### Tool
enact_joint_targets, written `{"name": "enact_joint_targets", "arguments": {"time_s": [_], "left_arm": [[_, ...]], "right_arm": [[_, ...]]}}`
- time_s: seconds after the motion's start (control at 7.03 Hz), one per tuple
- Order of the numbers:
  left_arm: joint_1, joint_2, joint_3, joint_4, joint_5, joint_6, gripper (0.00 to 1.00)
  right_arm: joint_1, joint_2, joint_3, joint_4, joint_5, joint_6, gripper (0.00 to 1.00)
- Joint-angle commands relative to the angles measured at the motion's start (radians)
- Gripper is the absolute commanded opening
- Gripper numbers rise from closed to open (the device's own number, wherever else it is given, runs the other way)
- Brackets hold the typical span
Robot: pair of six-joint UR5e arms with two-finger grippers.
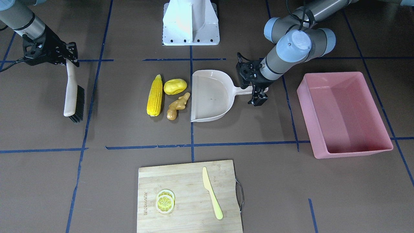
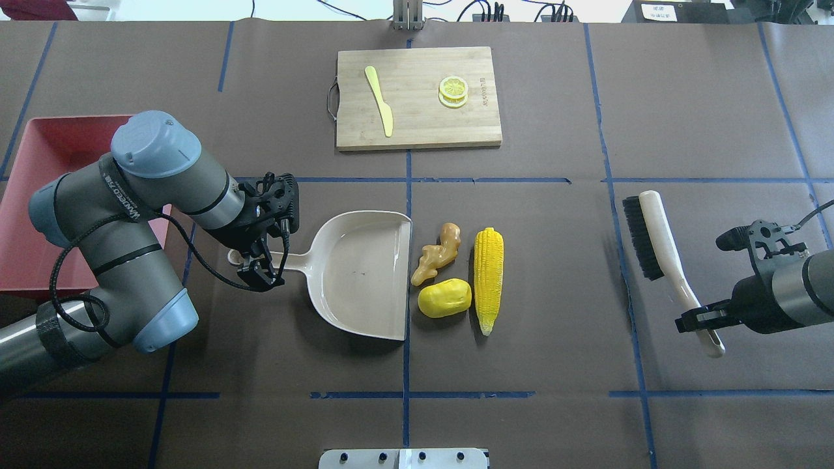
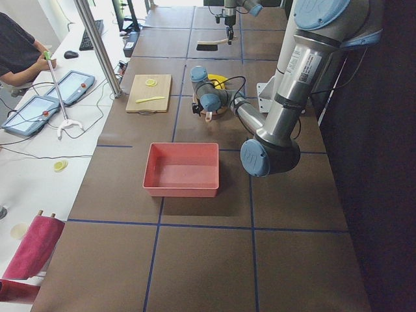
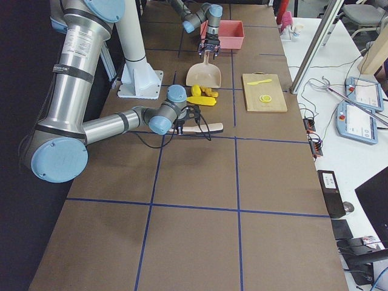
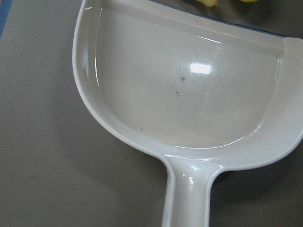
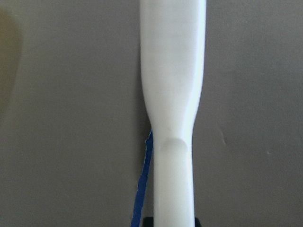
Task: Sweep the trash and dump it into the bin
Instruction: 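Grasp the dustpan handle with the left gripper while the right gripper grasps the brush handle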
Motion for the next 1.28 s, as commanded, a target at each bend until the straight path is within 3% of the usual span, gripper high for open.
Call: {"name": "enact_joint_targets", "arguments": {"time_s": [0.0, 0.14, 0.57, 1.0, 1.14], "left_arm": [[0.015, 0.001, -0.001, 0.002, 0.005, -0.003, 0.92], [0.018, 0.001, -0.001, 0.003, 0.008, -0.003, 0.90], [0.046, 0.001, -0.002, 0.003, 0.083, -0.001, 0.82], [0.044, 0.004, -0.007, 0.003, 0.085, -0.001, 0.70], [0.044, 0.005, -0.007, 0.003, 0.087, -0.003, 0.64]], "right_arm": [[-0.009, 0.113, 0.014, -0.156, -0.025, 0.023, 0.01], [-0.021, 0.161, 0.034, -0.249, -0.042, 0.026, 0.01], [-0.096, 0.228, 0.033, -0.295, -0.109, 0.104, 0.01], [-0.156, 0.447, 0.028, -0.585, -0.154, 0.181, 0.01], [-0.182, 0.453, 0.020, -0.589, -0.174, 0.204, 0.00]]}}
